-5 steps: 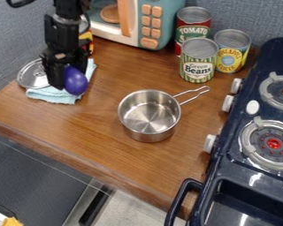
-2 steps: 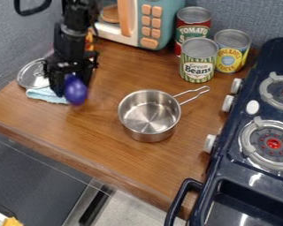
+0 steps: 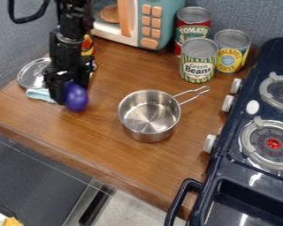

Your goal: Move the blue object below the blue cloth

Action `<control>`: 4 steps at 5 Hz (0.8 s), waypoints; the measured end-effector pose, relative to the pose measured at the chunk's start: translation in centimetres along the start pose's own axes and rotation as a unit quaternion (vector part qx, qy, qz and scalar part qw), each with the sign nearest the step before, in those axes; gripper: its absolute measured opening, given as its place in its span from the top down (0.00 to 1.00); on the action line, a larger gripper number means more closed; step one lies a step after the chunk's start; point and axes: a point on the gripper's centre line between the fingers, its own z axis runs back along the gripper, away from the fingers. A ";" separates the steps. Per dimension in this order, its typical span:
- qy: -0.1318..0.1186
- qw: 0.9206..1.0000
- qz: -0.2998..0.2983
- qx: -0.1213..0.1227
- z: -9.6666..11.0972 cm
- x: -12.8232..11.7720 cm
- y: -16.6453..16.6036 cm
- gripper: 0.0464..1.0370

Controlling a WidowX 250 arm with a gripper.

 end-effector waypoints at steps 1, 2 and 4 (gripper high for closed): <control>-0.003 1.000 0.002 -0.002 0.0 -0.1 -0.2 0.30; -0.023 1.000 -0.011 0.001 -0.2 0.0 -0.1 0.30; -0.018 0.999 -0.038 0.024 -0.2 -0.3 0.0 0.03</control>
